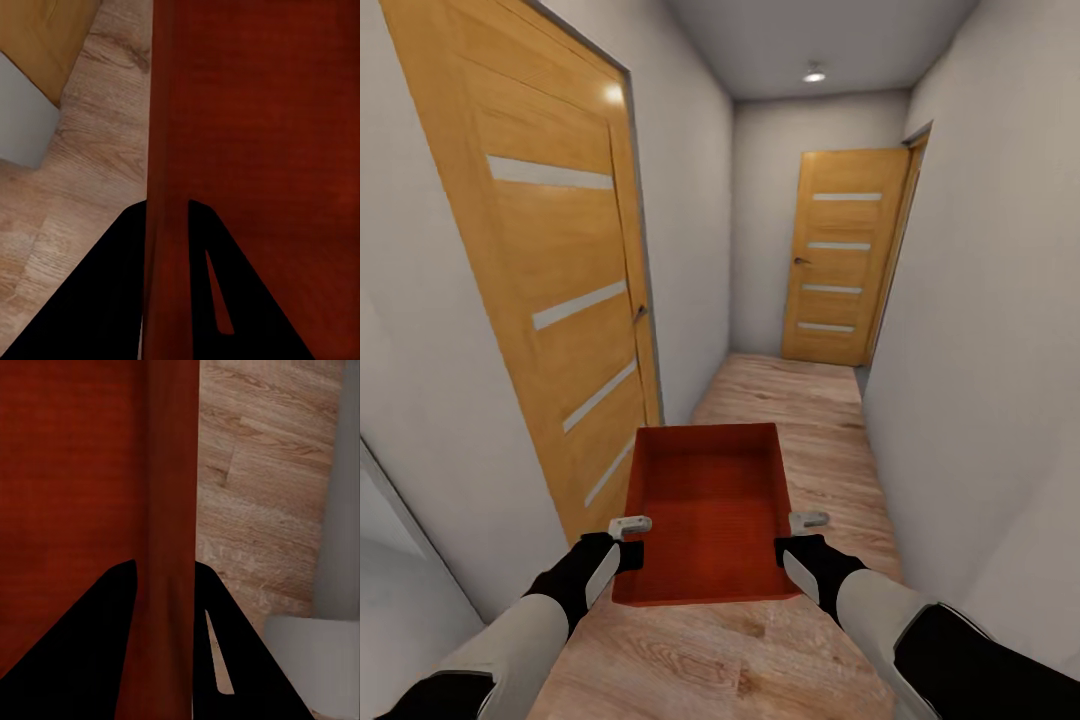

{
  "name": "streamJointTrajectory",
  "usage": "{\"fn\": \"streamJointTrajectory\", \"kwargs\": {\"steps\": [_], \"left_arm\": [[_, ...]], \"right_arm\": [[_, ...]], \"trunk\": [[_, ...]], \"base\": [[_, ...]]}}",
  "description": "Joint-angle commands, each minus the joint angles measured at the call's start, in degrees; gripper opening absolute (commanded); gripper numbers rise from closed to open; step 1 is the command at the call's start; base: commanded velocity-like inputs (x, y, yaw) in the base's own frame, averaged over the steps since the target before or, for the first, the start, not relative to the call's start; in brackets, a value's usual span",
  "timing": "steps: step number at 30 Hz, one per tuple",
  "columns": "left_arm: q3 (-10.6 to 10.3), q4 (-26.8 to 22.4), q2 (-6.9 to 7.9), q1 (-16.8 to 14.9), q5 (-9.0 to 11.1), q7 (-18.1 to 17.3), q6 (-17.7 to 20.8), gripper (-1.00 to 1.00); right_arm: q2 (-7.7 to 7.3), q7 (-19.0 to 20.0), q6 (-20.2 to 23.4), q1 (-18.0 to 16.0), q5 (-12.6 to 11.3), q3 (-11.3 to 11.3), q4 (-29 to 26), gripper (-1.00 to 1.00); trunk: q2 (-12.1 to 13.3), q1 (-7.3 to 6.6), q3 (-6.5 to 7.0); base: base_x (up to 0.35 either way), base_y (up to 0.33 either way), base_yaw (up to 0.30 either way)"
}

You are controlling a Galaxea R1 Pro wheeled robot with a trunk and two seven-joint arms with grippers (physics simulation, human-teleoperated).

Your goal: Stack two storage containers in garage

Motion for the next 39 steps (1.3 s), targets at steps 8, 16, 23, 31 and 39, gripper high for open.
{"fn": "streamJointTrajectory", "kwargs": {"steps": [8, 16, 23, 31, 39], "left_arm": [[0.4, 0.04, -0.31, -0.01, -1.02, 0.74, 0.48, -1.0], [0.4, 0.04, -0.31, -0.01, -1.0, 0.73, 0.48, -1.0], [0.4, 0.04, -0.31, -0.01, -1.0, 0.73, 0.48, -1.0], [0.4, 0.04, -0.31, -0.01, -1.03, 0.73, 0.48, -1.0], [0.4, 0.04, -0.31, -0.01, -1.02, 0.74, 0.48, -1.0]], "right_arm": [[0.23, -0.33, 0.45, -0.08, 1.91, -0.29, -0.65, -1.0], [0.17, -0.33, 0.45, -0.08, 1.91, -0.29, -0.66, -1.0], [0.31, -0.33, 0.45, -0.08, 1.91, -0.29, -0.63, -1.0], [0.32, -0.33, 0.45, -0.08, 1.91, -0.29, -0.66, -1.0], [0.31, -0.33, 0.45, -0.08, 1.91, -0.29, -0.66, -1.0]], "trunk": [[-0.13, 0.07, -0.13], [-0.13, 0.07, -0.13], [-0.13, 0.07, -0.13], [-0.13, 0.07, -0.13], [-0.13, 0.07, -0.13]], "base": [[0.322, 0.0, -0.002], [0.322, 0.0, 0.0], [0.322, 0.0, -0.149], [0.322, 0.0, -0.256], [0.322, 0.0, -0.235]]}}
